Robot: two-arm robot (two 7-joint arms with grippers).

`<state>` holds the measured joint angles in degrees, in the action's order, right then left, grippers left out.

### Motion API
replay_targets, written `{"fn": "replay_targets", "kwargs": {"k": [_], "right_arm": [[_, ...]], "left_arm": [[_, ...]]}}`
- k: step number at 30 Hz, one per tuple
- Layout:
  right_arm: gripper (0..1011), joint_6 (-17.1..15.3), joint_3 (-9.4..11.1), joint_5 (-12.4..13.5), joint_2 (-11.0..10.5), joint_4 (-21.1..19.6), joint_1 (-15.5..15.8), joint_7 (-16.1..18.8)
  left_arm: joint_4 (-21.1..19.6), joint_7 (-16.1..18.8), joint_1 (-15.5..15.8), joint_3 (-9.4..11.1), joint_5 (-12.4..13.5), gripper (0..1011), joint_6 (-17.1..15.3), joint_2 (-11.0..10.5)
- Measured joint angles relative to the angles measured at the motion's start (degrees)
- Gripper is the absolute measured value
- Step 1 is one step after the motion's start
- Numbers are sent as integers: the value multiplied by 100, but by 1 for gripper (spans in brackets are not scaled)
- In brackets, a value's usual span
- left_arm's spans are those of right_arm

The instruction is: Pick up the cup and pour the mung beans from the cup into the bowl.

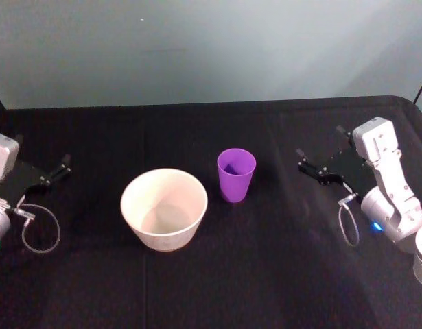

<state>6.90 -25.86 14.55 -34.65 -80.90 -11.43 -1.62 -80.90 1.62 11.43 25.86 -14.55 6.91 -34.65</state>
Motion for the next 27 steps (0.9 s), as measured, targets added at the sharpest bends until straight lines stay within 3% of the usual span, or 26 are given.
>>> {"fn": "replay_targets", "kwargs": {"k": [27], "right_arm": [[1003, 0, 0, 0, 0, 0, 0, 0]], "left_arm": [[0, 0, 0, 0, 0, 1012, 0, 0]]}}
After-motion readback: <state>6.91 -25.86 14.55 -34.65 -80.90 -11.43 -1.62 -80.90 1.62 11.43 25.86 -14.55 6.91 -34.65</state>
